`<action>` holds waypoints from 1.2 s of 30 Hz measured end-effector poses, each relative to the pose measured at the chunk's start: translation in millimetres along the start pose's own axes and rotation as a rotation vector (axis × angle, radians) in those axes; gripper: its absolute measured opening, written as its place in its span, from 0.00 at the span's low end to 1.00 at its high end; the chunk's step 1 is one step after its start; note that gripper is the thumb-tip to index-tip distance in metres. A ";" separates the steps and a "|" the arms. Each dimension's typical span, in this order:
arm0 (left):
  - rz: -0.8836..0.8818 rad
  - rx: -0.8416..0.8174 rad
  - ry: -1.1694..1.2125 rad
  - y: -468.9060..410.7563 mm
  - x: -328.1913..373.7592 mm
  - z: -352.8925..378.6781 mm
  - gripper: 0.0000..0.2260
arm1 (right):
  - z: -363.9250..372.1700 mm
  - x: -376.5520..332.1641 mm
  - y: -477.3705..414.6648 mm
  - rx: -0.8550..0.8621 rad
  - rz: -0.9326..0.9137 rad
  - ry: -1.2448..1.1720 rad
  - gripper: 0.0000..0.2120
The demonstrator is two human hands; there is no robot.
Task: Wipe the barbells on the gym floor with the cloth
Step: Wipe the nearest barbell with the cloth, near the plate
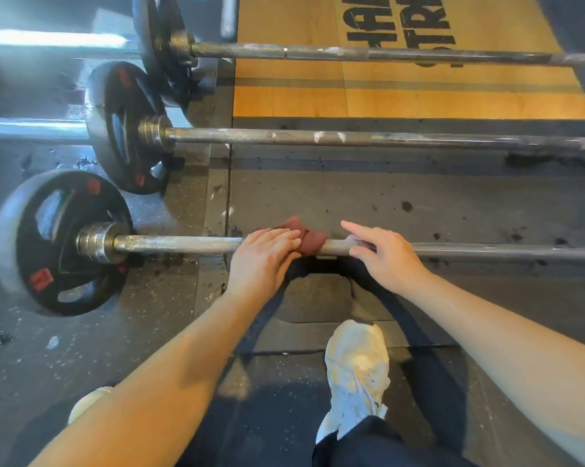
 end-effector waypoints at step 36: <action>-0.484 0.106 -0.175 45.3 -83.1 -102.6 0.11 | -6.6 -17.0 2.3 0.015 0.008 0.052 0.14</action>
Point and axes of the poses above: each hand's wrist, its own y-axis away from the middle knuckle, its own z-axis out of the palm, x = y × z, the point moved 3 cm from there along -y, towards the middle knuckle, and after that the axes turned 8 degrees about x, right-handed, at the moved point
